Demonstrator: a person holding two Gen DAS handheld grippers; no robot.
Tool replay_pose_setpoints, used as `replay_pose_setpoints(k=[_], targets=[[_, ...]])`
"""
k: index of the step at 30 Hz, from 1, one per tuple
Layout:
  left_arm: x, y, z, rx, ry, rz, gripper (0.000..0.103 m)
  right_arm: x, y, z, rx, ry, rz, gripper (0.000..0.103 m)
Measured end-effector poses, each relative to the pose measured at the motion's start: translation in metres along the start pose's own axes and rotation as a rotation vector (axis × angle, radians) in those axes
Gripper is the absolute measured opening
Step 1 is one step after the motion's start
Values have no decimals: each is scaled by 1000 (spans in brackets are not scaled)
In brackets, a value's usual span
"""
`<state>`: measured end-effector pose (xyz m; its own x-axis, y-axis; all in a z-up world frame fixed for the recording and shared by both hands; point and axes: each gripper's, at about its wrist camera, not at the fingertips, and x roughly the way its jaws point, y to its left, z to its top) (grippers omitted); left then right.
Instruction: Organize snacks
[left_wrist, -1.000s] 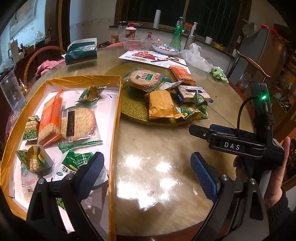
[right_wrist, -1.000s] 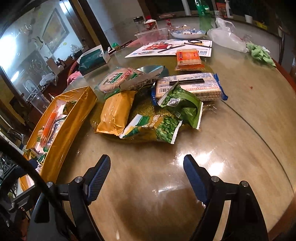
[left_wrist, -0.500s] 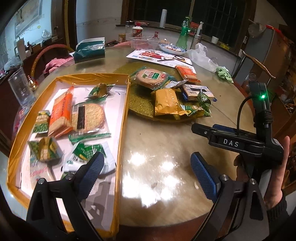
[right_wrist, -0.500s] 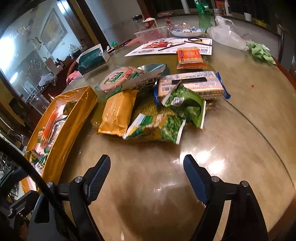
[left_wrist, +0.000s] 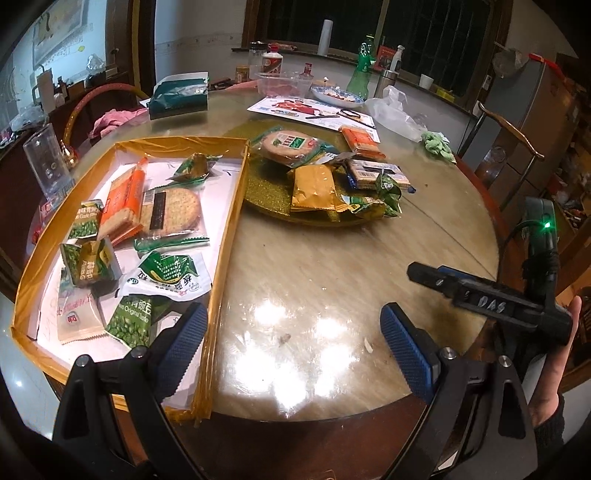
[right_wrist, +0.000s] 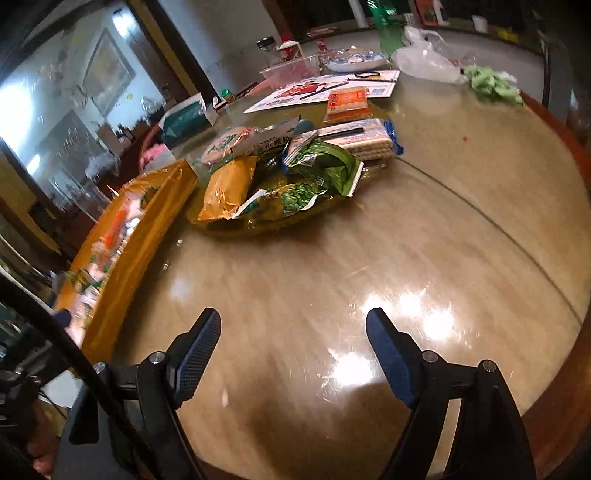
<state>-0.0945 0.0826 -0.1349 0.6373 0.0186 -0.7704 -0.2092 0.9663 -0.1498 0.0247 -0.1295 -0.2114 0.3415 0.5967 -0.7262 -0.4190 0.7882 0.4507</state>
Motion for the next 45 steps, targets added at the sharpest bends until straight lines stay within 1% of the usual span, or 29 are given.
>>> replay_pose_setpoints(k=[3,6,9,11,13,14,15,17,18,19,20,23,26,29,31,32,33,35,38,40,41,43,45], targets=[[4,5,2,-26,13,-13,94,1,-8,5,54,-2,52,81],[5,8,4,-38,14,-13,94,10,-8,19,56,1,60,81],[6,10,5,-44,13,-12,94,25,-6,37,75,25,106,81],[7,12,6,-48,15,-10,94,36,-6,51,108,43,133,81],[7,14,6,-53,18,-8,94,46,-7,63,168,47,136,80],[6,14,7,-55,16,-6,94,51,-6,69,191,51,131,76],[5,15,7,-57,12,-4,94,58,-4,75,205,55,125,74],[2,15,7,-58,6,-2,94,64,-2,81,225,59,103,61],[1,15,7,-57,4,1,94,67,1,82,218,66,84,56],[0,15,6,-54,3,4,94,69,2,82,213,71,67,44],[-1,14,6,-48,3,10,94,70,3,80,215,78,54,33],[0,10,11,-18,-3,29,94,63,7,66,180,86,70,30],[6,3,28,21,-10,22,94,48,8,46,133,71,71,29],[25,-8,55,85,-1,12,94,29,2,26,111,56,58,29],[47,-18,76,155,26,-3,94,17,-6,15,109,41,44,28],[65,-24,89,195,65,-9,91,9,-11,7,111,32,36,29],[78,-27,96,206,94,-11,88,4,-16,4,115,27,33,29],[110,-32,114,213,169,-14,78,0,-21,2,124,18,37,29],[142,-38,128,222,238,0,77,1,-24,0,123,3,50,28],[154,-39,133,232,241,32,76,2,-22,0,109,-8,46,28],[162,-39,133,231,257,51,63,2,-21,0,99,-12,44,28],[171,-36,129,227,297,48,47,3,-19,0,80,-18,43,28],[167,-37,126,229,272,53,46,2,-19,-2,63,-28,50,28]])
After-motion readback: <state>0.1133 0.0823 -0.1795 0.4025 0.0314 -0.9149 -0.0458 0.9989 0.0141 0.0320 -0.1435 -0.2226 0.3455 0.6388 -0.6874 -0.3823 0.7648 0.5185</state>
